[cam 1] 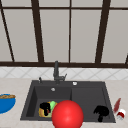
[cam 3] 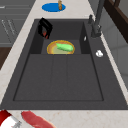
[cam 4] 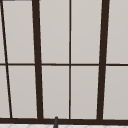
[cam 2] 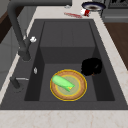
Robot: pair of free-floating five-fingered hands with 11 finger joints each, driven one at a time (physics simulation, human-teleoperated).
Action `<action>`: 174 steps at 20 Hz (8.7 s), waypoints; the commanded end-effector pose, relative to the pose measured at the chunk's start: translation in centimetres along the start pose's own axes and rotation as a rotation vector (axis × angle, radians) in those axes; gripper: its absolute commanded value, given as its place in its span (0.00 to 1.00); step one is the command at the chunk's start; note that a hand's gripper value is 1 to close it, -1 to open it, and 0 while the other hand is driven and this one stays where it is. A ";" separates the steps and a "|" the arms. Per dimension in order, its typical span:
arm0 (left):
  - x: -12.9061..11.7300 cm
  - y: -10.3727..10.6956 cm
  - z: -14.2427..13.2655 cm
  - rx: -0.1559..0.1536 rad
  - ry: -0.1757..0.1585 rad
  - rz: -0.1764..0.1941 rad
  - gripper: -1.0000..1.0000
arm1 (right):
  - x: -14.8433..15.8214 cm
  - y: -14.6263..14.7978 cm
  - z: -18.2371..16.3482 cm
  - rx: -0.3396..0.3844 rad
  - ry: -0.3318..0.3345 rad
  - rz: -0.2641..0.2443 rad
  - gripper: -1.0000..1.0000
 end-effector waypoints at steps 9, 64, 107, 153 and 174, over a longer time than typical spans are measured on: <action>-7.6 -5.1 1.7 -0.040 0.020 0.009 1.00 | 0.0 0.0 0.0 0.000 0.000 0.000 0.50; -13.6 1.0 2.3 0.031 0.049 0.177 0.00 | 0.0 0.0 0.0 0.000 0.000 0.000 0.50; -26.0 7.0 6.4 0.025 0.007 0.314 1.00 | 0.0 0.0 0.0 0.000 0.000 0.000 0.50; -26.4 6.4 7.8 0.006 -0.033 0.039 1.00 | 0.0 0.0 0.0 0.000 0.000 0.000 0.50; -24.8 9.1 0.8 -0.012 0.127 -0.019 0.00 | 0.0 0.0 0.0 0.000 0.000 0.000 0.50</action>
